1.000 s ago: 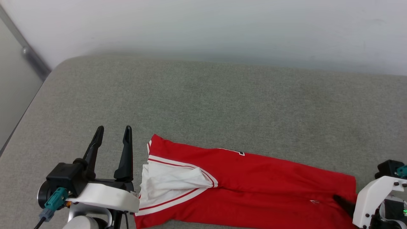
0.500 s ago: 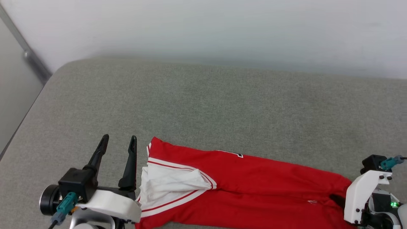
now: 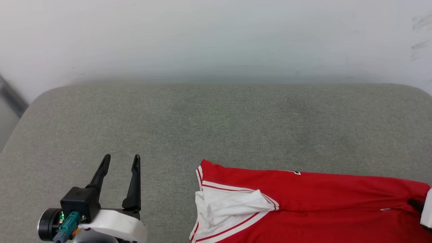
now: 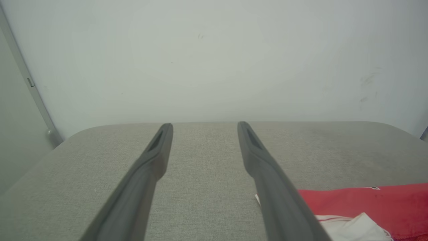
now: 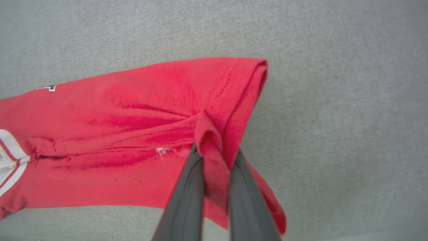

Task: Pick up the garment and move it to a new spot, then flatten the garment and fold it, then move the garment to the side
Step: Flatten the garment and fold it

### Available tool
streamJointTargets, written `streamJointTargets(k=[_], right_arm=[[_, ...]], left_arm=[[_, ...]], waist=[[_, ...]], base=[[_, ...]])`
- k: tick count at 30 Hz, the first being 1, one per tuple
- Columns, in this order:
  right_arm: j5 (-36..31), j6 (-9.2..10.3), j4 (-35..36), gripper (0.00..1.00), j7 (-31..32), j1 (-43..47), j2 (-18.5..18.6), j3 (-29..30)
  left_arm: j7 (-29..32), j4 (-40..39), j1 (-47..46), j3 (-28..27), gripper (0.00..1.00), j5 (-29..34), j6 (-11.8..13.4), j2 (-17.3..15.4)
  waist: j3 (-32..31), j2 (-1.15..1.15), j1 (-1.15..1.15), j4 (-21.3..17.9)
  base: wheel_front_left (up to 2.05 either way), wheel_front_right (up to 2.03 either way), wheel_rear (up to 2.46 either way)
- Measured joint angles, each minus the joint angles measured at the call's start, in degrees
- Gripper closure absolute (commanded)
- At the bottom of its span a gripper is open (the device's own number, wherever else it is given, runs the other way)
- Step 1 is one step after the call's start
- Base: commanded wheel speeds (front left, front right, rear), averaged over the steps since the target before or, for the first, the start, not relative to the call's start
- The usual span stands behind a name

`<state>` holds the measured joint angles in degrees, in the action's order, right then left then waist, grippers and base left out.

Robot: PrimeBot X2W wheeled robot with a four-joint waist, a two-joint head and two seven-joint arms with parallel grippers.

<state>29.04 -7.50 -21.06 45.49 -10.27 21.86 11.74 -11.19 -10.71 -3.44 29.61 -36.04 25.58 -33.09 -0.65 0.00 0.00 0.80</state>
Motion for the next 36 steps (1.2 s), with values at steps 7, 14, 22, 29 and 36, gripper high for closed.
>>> streamJointTargets(k=[7,14,22,29,36], right_arm=[[2.5,0.01,3.6,1.00,10.9,-0.1,-9.1,8.0],[13.8,0.01,7.6,1.00,19.7,-2.2,-17.9,9.0],[31.0,0.01,2.0,1.00,15.6,-3.6,-18.8,-5.0],[41.7,0.01,-3.5,1.00,3.9,-7.5,-18.9,-22.0],[40.9,0.01,-8.3,0.00,-6.4,-10.8,-18.9,-30.6]], left_arm=[[0.4,-0.3,0.3,0.3,0.00,-0.1,0.1,-0.1],[1.0,-0.5,-0.8,1.1,0.00,0.0,-0.5,0.0],[1.9,0.1,-3.3,2.1,0.00,-0.1,-1.9,0.7],[2.0,1.1,-4.8,2.7,0.00,-0.4,-2.9,1.3],[1.4,2.2,-5.1,2.6,0.00,-0.6,-3.2,1.6]], waist=[[-0.2,0.00,0.00,-1.4],[0.2,0.00,0.00,-0.6],[1.3,0.00,0.00,2.1],[2.7,0.00,0.00,5.3],[3.8,0.00,0.00,7.9]], base=[[0.00,0.00,0.00],[0.00,0.00,0.00],[0.00,0.00,0.00],[0.00,0.00,0.00],[0.00,0.00,0.00]])
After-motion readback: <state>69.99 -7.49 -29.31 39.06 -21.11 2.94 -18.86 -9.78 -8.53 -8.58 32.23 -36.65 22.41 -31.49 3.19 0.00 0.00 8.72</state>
